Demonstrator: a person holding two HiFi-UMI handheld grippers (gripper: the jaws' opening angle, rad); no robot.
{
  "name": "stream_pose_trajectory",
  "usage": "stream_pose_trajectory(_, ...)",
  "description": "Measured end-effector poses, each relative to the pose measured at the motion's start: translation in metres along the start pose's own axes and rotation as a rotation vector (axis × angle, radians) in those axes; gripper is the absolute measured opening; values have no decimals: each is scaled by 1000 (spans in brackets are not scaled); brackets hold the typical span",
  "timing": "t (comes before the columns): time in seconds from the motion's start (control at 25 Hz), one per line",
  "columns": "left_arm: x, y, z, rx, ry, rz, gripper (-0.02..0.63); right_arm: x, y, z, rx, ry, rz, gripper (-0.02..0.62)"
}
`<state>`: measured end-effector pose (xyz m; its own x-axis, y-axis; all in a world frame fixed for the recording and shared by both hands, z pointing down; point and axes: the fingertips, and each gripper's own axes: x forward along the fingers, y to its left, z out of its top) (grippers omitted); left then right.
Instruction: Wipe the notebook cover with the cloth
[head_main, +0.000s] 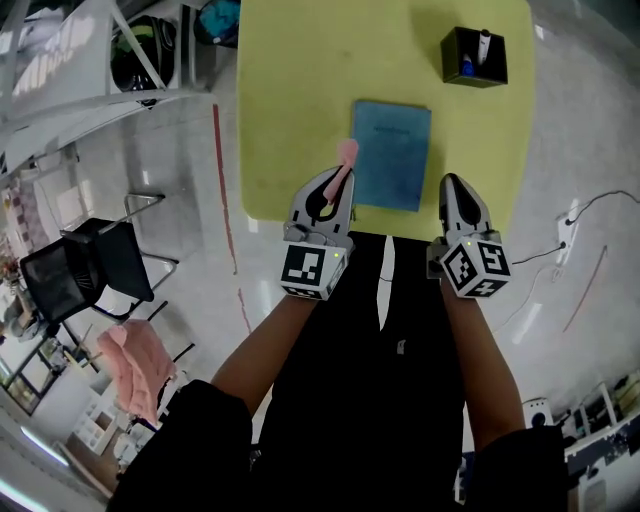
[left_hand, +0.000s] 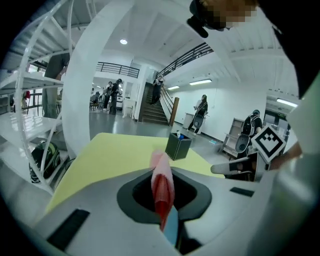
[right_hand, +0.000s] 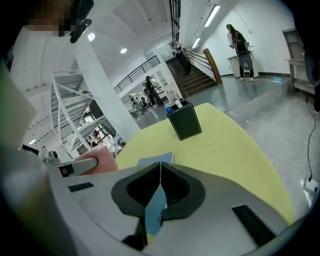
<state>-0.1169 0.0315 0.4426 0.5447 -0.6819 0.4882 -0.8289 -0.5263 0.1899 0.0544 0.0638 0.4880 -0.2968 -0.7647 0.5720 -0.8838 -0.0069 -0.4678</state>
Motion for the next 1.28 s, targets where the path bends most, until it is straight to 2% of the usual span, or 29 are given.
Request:
stream_pose_trajectory(0.2, -15, 14, -22, 41, 50, 50, 31, -9, 6, 2, -4, -5, -23, 32)
stream_pose_trajectory(0.44, -13, 23, -65, 23, 116, 77, 31, -8, 15, -10, -20, 5, -40, 32)
stream_pose_trajectory(0.64, -6, 9, -94, -55, 144, 50, 31, -12, 23, -23, -21, 8, -46, 32)
stream_pose_trajectory(0.8, 0, 5, -105, -45, 139, 31, 31, -8, 24, -33, -28, 6, -53, 32)
stream_pose_trajectory(1.08, 19, -12, -123, 13, 176, -2, 31, -12, 11, -44, -24, 18, -32, 32)
stream_pose_trajectory(1.2, 22, -21, -133, 22, 222, -29, 31, -15, 2, -55, -25, 32, -20, 32)
stream_pose_trajectory(1.28, 24, -24, -137, 12, 262, -17, 31, -19, -10, -61, -13, 43, -19, 32)
